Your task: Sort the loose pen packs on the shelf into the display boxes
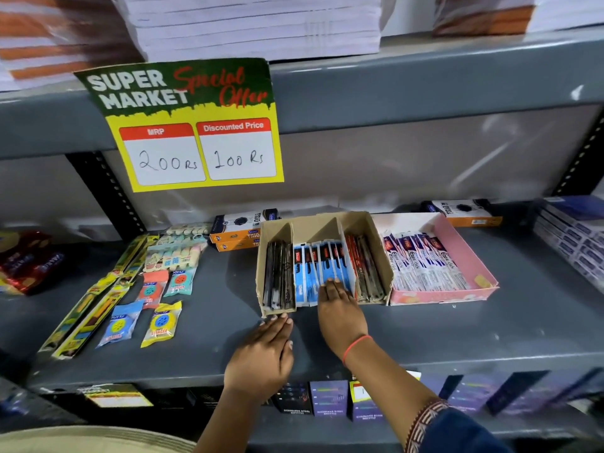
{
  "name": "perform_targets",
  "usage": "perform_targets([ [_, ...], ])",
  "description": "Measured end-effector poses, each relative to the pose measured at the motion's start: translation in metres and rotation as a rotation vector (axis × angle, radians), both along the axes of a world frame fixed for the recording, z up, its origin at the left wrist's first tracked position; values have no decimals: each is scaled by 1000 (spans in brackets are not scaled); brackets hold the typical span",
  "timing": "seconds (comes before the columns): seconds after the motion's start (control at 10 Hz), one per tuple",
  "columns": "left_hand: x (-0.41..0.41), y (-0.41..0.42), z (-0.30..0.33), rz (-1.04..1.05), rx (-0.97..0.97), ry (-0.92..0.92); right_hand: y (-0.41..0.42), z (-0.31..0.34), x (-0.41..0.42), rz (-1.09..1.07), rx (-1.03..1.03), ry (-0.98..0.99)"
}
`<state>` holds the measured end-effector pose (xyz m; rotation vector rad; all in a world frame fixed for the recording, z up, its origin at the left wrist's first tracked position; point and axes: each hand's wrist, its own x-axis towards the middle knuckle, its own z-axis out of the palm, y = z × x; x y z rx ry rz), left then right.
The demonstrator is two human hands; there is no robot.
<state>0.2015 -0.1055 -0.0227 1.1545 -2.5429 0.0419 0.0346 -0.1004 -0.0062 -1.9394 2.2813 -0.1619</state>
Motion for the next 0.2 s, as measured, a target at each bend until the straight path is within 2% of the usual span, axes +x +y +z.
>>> perform_targets([
  [0.2,-4,3,1,14,-35,-26,15,2,1,59,-19,21],
])
